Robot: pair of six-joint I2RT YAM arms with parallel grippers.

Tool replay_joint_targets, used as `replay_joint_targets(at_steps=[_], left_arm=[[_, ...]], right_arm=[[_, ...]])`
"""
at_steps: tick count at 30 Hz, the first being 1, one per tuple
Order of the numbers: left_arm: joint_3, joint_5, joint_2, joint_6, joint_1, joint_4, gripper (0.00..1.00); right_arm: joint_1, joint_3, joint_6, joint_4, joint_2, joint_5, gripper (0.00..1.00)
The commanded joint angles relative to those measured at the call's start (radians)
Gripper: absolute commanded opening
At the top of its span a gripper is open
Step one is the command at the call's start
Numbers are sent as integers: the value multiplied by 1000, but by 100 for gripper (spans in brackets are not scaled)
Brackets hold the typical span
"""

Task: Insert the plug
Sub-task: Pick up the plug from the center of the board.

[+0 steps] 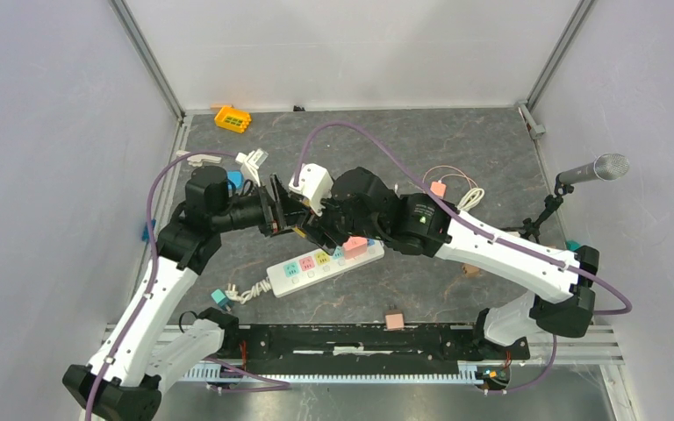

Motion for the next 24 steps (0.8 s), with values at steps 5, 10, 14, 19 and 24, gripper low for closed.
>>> replay_joint_targets(at_steps=[5, 10, 14, 19, 24], left_arm=[[4, 57, 44, -9, -12, -36, 48], [10, -28, 41, -55, -11, -48, 8], [13, -82, 42, -138, -12, -21, 7], [-26, -100, 61, -341, -10, 36, 6], [-171, -20, 58, -633, -11, 234, 2]], right_arm=[[5, 74, 39, 39, 16, 6, 3], [1, 34, 90, 59, -13, 77, 55], [-14, -77, 174, 150, -88, 109, 91], [-86, -336, 339, 366, -261, 80, 98], [-163, -614, 517, 612, -447, 53, 98]])
